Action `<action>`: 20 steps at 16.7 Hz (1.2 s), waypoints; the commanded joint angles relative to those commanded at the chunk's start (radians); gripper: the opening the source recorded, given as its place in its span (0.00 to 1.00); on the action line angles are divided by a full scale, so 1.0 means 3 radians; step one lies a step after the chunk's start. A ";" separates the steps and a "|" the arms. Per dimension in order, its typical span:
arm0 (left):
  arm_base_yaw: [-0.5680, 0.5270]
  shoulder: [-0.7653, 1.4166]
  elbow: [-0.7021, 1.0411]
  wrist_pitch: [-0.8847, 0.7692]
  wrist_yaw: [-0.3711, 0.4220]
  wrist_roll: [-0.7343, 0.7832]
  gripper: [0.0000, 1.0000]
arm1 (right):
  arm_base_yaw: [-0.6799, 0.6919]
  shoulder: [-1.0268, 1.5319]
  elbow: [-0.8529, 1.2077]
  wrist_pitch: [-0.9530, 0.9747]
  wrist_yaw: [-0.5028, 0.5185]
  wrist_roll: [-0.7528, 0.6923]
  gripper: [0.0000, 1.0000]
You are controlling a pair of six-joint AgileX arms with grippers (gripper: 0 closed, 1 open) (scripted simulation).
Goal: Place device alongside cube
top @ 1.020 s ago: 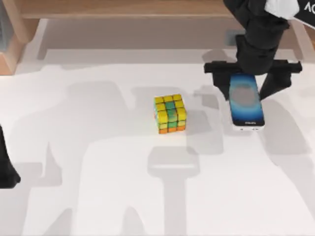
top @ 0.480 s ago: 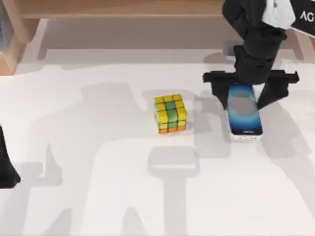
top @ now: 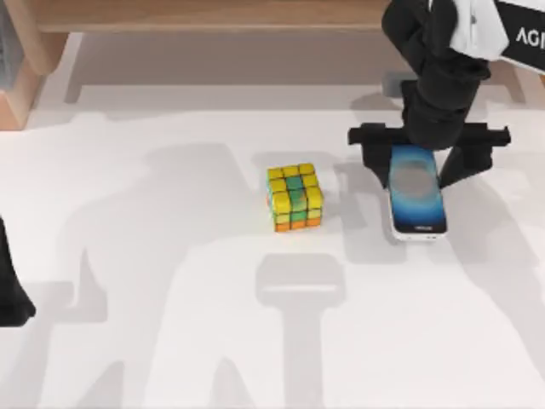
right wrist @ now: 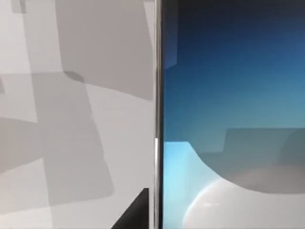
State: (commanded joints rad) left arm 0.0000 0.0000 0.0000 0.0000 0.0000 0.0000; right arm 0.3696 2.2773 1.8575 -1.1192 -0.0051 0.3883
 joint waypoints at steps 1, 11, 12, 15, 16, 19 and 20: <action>0.0000 0.0000 0.0000 0.0000 0.0000 0.0000 1.00 | 0.0001 0.0009 -0.0016 0.0040 0.0016 0.0001 0.00; 0.0000 0.0000 0.0000 0.0000 0.0000 0.0000 1.00 | 0.0004 0.0093 -0.0102 0.0124 0.0054 0.0004 0.15; 0.0000 0.0000 0.0000 0.0000 0.0000 0.0000 1.00 | 0.0004 0.0093 -0.0102 0.0124 0.0054 0.0004 0.23; 0.0000 0.0000 0.0000 0.0000 0.0000 0.0000 1.00 | 0.0004 0.0093 -0.0102 0.0124 0.0054 0.0004 0.45; 0.0000 0.0000 0.0000 0.0000 0.0000 0.0000 1.00 | 0.0004 0.0093 -0.0102 0.0124 0.0054 0.0004 0.53; 0.0000 0.0000 0.0000 0.0000 0.0000 0.0000 1.00 | 0.0004 0.0093 -0.0102 0.0124 0.0054 0.0004 0.75; 0.0000 0.0000 0.0000 0.0000 0.0000 0.0000 1.00 | 0.0004 0.0093 -0.0102 0.0124 0.0054 0.0004 0.83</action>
State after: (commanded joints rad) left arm 0.0000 0.0000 0.0000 0.0000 0.0000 0.0000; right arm 0.3708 2.3051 1.8269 -1.0821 0.0109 0.3896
